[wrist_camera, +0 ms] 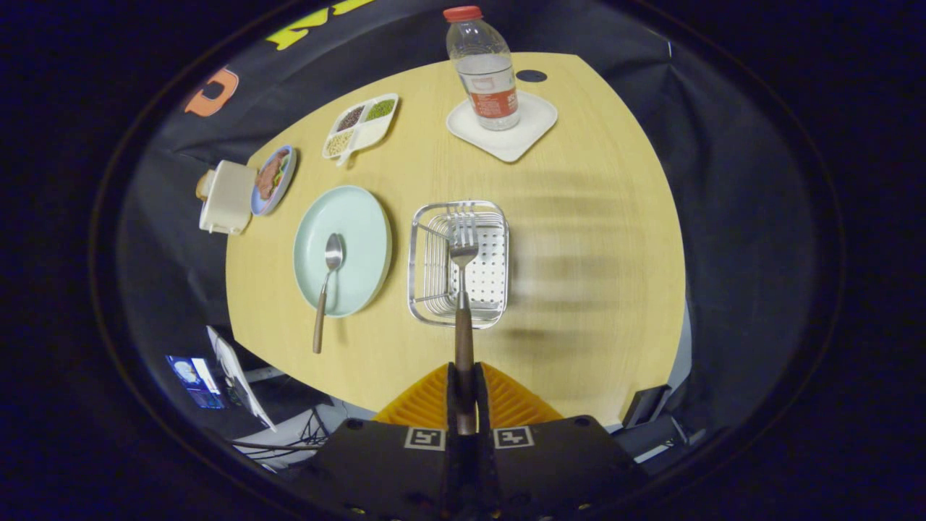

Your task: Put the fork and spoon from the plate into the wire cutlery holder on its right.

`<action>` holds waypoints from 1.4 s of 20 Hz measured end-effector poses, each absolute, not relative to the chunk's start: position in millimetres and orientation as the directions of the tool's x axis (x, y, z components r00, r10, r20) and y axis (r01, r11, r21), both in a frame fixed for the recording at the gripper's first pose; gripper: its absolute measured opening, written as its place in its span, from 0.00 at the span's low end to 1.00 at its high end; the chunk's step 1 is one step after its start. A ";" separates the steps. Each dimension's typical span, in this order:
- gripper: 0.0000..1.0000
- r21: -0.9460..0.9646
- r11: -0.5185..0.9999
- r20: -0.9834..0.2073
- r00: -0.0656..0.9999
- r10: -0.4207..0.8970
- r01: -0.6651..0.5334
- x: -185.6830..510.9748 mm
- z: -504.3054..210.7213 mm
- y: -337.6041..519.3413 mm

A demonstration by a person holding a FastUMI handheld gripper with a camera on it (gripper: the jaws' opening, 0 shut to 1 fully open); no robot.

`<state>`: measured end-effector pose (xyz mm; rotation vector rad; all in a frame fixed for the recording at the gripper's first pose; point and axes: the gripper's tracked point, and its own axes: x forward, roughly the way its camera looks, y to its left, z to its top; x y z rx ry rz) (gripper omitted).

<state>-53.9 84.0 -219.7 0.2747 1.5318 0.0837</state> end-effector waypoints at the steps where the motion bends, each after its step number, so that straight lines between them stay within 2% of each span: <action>1: 0.10 0.233 0.965 -0.972 0.046 0.229 0.120 -56.1 -219.7 84.4; 5: 0.12 0.258 0.954 -0.966 0.056 0.253 0.149 -63.6 -213.1 80.8; 7: 0.43 0.264 0.955 -0.963 0.094 0.253 0.139 -58.3 -209.1 79.8; 8: 0.51 0.268 0.955 -0.961 0.112 0.255 0.130 -54.3 -206.2 80.7; 9: 0.66 0.269 0.955 -0.959 0.127 0.254 0.121 -50.9 -201.5 82.0; 11: 0.80 0.270 0.957 -0.956 0.149 0.253 0.107 -48.3 -195.4 85.5; 13: 0.88 0.259 0.961 -0.954 0.183 0.237 0.102 -44.8 -187.7 88.0; 20: 0.94 0.212 0.976 -0.921 0.345 0.181 0.054 -35.9 -142.0 150.2; 23: 0.95 0.240 0.970 -0.919 0.332 0.212 0.045 -42.2 -153.8 208.5; 28: 0.96 0.215 0.972 -0.943 0.279 0.181 0.096 -46.5 -209.6 281.2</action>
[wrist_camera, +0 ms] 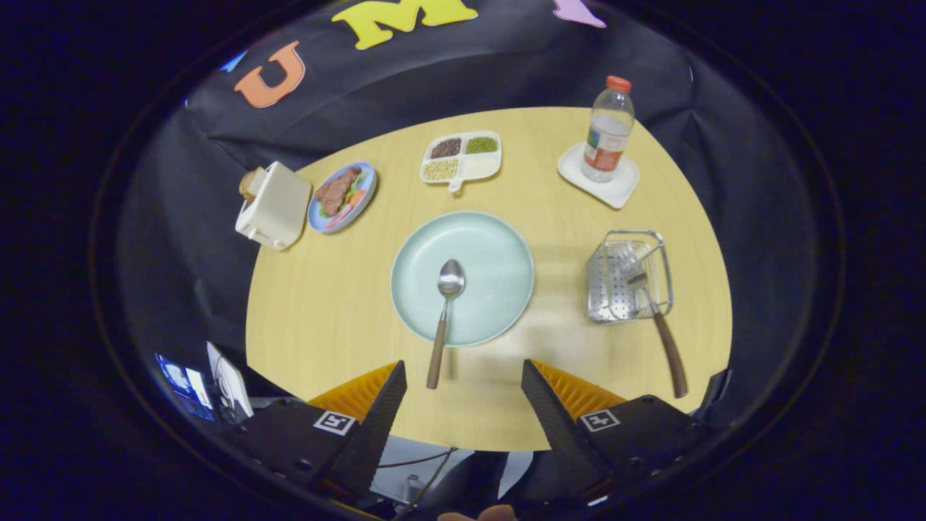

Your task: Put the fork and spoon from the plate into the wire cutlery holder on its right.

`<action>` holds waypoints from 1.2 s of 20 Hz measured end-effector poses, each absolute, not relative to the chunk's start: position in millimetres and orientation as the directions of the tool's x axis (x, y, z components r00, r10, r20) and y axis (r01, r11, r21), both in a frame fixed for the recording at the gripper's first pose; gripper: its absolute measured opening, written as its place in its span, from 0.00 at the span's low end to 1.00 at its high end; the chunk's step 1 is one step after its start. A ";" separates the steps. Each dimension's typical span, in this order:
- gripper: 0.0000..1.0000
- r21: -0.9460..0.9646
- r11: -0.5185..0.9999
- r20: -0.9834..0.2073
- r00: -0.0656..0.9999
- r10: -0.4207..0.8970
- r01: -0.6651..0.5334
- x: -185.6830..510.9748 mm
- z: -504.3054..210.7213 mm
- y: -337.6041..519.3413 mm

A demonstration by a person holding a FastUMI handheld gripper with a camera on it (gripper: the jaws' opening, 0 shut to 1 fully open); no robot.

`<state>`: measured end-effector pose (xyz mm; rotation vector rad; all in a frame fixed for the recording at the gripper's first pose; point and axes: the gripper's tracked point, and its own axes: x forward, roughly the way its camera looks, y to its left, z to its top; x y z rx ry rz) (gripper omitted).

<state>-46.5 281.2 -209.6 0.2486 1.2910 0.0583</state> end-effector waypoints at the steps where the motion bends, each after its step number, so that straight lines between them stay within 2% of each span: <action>1: 0.97 0.208 0.972 -0.948 0.267 0.172 0.113 -45.1 -221.4 290.5; 6: 0.96 0.155 0.974 -0.974 0.188 0.124 0.165 -39.0 -278.4 321.7; 11: 0.79 0.118 0.977 -0.987 0.128 0.096 0.180 -40.7 -316.3 328.2; 13: 0.59 0.102 0.977 -0.990 0.116 0.081 0.186 -42.0 -323.3 325.8; 15: 0.45 0.101 0.977 -0.991 0.108 0.081 0.186 -42.9 -325.3 324.8; 17: 0.20 0.100 0.978 -0.991 0.111 0.080 0.183 -43.3 -323.0 323.6; 18: 0.11 0.099 0.980 -0.990 0.112 0.080 0.172 -43.4 -321.2 324.3; 19: 0.10 0.098 0.982 -0.989 0.123 0.079 0.159 -42.3 -316.3 323.1; 21: 0.02 0.107 0.985 -0.987 0.133 0.090 0.133 -43.3 -307.8 322.7; 24: 0.02 0.137 0.985 -0.981 0.150 0.120 0.108 -47.4 -279.1 320.3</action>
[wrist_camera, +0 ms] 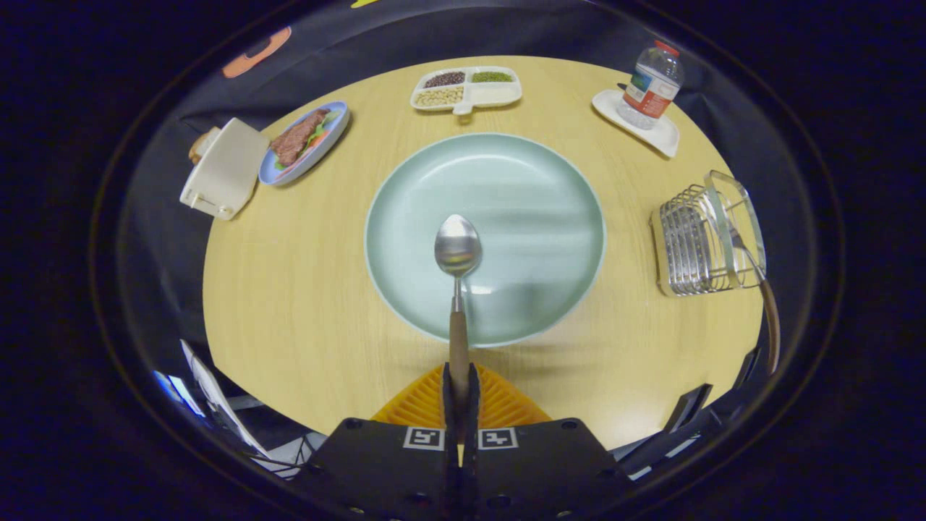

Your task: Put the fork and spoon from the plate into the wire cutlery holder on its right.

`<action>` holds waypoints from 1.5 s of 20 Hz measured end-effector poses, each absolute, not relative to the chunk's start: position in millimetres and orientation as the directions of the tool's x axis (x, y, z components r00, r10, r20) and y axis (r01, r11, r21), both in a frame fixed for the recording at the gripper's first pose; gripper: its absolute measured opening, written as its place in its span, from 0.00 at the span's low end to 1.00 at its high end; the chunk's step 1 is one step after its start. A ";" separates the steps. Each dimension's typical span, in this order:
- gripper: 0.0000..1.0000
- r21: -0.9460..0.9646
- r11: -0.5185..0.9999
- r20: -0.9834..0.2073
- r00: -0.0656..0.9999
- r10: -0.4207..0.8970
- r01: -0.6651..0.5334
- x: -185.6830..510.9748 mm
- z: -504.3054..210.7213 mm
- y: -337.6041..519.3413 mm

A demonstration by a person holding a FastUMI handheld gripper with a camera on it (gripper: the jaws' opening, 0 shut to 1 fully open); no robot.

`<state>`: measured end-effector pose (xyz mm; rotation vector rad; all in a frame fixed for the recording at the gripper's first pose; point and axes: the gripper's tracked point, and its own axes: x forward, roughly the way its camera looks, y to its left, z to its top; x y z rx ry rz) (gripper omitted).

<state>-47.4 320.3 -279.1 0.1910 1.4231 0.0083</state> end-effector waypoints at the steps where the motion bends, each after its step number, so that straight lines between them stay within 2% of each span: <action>1: 0.02 0.153 0.983 -0.979 0.152 0.136 0.105 -49.8 -267.9 318.5; 7: 0.02 0.241 0.964 -0.957 0.192 0.217 0.110 -54.8 -195.4 299.6; 15: 0.02 0.259 0.944 -0.944 0.262 0.203 0.204 -56.8 -118.1 207.7; 25: 0.02 0.273 0.896 -0.961 0.136 0.240 0.351 -86.2 -136.6 141.8; 30: 0.02 0.242 0.895 -0.970 0.106 0.218 0.375 -84.7 -151.4 126.4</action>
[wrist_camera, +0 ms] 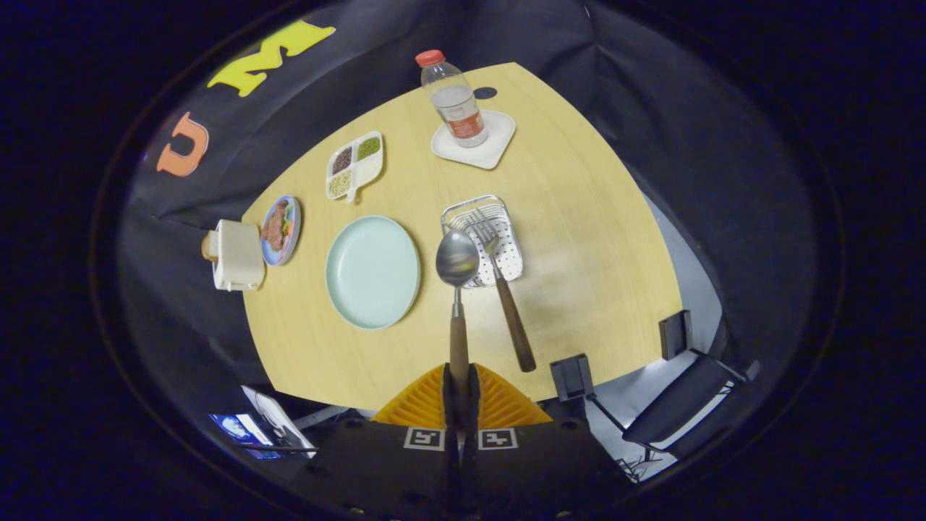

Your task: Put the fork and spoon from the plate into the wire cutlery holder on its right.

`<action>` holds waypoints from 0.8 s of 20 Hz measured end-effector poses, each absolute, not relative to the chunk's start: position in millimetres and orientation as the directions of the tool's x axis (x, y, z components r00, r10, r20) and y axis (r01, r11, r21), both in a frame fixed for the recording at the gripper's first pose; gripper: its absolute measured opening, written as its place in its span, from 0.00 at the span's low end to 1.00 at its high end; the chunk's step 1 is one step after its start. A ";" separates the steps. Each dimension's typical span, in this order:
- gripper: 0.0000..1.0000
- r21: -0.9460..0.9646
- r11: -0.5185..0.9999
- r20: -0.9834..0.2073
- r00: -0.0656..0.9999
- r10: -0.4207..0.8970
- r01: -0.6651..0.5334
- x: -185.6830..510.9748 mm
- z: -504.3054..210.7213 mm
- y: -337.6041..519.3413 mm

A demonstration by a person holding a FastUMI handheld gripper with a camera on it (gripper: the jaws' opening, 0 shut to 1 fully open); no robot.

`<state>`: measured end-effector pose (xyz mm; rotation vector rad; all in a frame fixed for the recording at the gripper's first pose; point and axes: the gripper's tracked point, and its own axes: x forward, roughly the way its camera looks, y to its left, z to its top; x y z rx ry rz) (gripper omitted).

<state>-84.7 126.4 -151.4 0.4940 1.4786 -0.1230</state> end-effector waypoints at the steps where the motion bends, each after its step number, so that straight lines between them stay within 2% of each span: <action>1: 0.02 0.242 0.892 -0.970 0.095 0.222 0.381 -85.2 -155.5 125.7; 8: 0.02 0.240 0.858 -0.968 0.045 0.247 0.455 -79.2 -171.2 126.2; 10: 0.05 0.232 0.854 -0.970 0.047 0.237 0.466 -75.2 -173.1 122.4; 14: 0.12 0.245 0.855 -0.969 0.079 0.235 0.457 -65.4 -168.0 123.5; 15: 0.22 0.254 0.857 -0.967 0.086 0.241 0.449 -62.5 -166.5 125.9; 16: 0.26 0.263 0.857 -0.964 0.098 0.245 0.442 -60.4 -162.4 128.8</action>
